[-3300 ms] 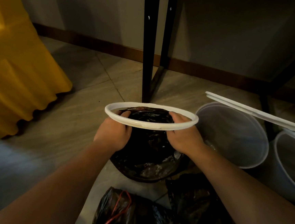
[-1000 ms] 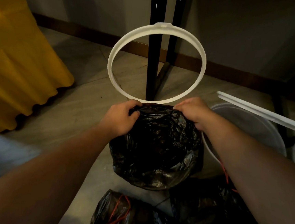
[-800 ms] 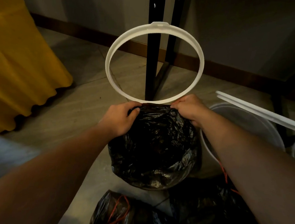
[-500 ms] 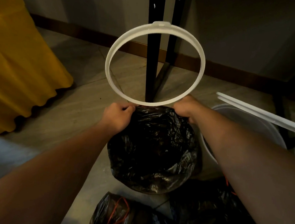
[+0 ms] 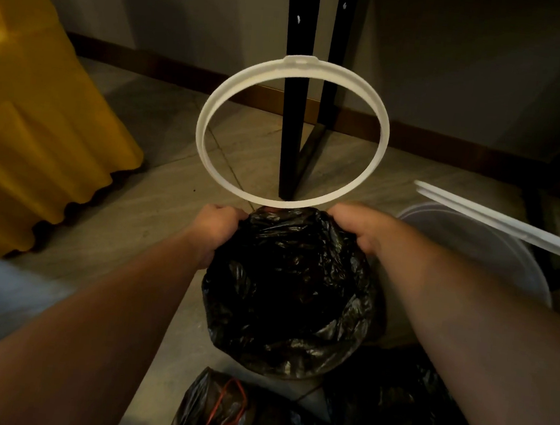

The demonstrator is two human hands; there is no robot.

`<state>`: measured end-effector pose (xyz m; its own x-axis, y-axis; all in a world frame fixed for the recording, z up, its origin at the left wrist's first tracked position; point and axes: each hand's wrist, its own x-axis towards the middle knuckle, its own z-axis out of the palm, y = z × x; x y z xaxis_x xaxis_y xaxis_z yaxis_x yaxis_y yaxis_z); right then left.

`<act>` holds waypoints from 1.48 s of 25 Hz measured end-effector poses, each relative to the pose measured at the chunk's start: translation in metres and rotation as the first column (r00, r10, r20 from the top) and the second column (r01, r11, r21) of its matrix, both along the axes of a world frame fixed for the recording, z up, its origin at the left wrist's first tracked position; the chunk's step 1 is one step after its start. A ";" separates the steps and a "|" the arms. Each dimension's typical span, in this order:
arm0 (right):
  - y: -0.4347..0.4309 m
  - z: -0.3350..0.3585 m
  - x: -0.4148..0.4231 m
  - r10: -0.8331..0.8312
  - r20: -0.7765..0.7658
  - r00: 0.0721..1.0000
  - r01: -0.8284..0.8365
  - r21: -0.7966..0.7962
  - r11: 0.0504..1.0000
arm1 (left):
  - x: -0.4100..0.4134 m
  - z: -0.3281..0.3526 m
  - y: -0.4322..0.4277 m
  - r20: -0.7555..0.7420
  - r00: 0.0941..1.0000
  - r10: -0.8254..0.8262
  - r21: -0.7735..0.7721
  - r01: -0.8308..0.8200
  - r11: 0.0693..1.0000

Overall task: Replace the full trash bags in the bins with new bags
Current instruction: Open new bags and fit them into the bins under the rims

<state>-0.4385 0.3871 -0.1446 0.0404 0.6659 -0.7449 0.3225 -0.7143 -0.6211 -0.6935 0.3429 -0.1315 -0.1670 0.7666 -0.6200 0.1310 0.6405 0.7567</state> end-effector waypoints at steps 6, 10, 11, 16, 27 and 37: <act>-0.012 -0.026 0.002 0.011 -0.217 0.976 0.003 0.065 0.998 | -0.010 0.001 0.001 0.022 1.000 -0.014 0.009 0.014 1.000; -0.011 -0.031 0.001 -0.012 -0.162 0.987 0.044 0.195 0.980 | -0.004 -0.004 0.003 -0.022 0.999 -0.025 0.065 0.026 0.998; -0.011 -0.031 0.000 -0.024 -0.137 0.990 0.051 0.199 0.979 | -0.002 -0.005 0.003 -0.061 0.997 -0.044 0.081 0.049 0.996; -0.035 -0.025 0.002 -0.183 -0.053 0.982 0.190 0.172 0.967 | -0.021 -0.005 -0.021 -0.070 0.988 -0.136 0.003 0.137 0.991; -0.187 -0.032 0.007 -0.572 -0.350 0.742 0.598 -0.041 0.800 | -0.066 -0.032 -0.117 0.068 0.996 -0.052 -0.083 0.058 0.995; -0.257 -0.036 0.007 -0.600 -0.412 0.686 0.669 0.034 0.742 | -0.053 -0.018 -0.124 -0.024 0.995 -0.101 0.158 0.103 0.982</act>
<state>-0.4318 0.1304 -0.1806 0.2611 0.6928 -0.6722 -0.4338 -0.5378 -0.7229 -0.7468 0.2187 -0.1497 -0.0917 0.8684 -0.4872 0.2025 0.4953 0.8448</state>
